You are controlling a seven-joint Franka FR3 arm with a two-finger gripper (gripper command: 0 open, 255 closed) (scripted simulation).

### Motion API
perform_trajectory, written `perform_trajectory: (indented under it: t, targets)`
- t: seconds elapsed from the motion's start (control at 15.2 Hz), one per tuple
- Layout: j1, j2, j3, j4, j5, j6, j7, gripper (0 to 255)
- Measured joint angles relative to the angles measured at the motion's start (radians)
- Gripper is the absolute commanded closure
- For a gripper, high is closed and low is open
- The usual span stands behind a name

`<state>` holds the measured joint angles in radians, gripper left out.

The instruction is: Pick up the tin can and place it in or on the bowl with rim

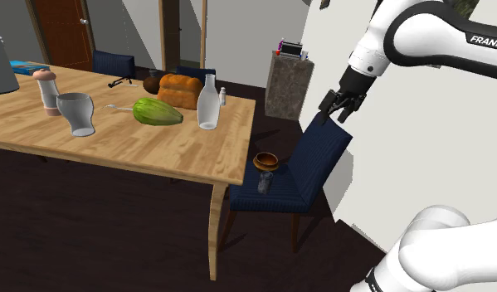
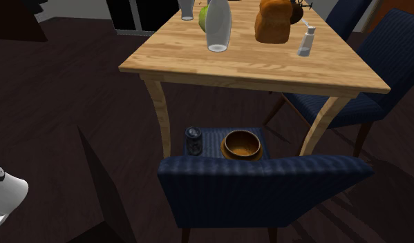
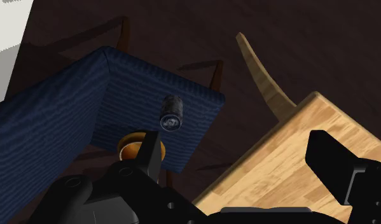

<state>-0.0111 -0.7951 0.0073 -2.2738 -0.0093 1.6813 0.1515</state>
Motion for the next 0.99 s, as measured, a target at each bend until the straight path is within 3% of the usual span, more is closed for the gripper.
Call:
perform_trajectory:
  t: [0.33, 0.99]
  targets:
    - [-0.003, 0.045, -0.019, -0.051, -0.011, 0.089, -0.024, 0]
    - [-0.012, 0.288, -0.078, -0.149, -0.034, 0.410, -0.102, 0]
